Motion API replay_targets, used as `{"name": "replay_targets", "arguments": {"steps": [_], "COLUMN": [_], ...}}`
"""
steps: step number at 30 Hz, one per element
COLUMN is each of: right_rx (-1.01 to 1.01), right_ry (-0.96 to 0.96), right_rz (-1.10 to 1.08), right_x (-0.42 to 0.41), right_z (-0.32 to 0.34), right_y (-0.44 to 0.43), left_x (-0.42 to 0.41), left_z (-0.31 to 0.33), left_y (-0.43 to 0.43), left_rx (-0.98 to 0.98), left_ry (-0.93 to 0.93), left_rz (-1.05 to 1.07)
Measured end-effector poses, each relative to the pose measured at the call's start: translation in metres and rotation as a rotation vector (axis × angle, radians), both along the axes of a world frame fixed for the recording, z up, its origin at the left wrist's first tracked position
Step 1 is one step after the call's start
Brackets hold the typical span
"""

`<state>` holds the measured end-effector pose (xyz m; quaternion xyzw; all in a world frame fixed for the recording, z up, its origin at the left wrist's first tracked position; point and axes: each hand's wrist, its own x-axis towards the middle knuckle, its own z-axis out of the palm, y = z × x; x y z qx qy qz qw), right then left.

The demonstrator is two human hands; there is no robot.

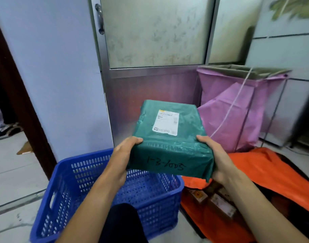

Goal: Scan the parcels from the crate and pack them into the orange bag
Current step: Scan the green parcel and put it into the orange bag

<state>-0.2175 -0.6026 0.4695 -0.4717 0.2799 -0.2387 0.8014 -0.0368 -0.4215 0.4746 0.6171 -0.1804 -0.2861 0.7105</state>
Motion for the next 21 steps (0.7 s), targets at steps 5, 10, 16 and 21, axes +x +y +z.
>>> {"name": "replay_targets", "arguments": {"steps": [5,10,16,21], "right_rx": [0.013,0.022,0.008,0.003], "right_ry": [-0.013,0.038,0.045,0.082], "right_rz": [-0.068,-0.116,-0.144,-0.17], "right_x": [-0.05,-0.083,-0.106,-0.114], "right_z": [-0.01,-0.032,-0.059,-0.08], "right_y": [0.006,0.012,0.005,-0.003], "left_x": [-0.01,-0.024,-0.035,-0.036], "left_z": [-0.006,-0.029,-0.049,-0.077], "left_y": [-0.016,-0.035,-0.051,-0.064], "left_rx": [0.061,0.114,0.175,0.267], "left_ry": [0.228,0.222,0.171,0.097], "left_rz": [-0.314,-0.453,-0.53,-0.584]}}
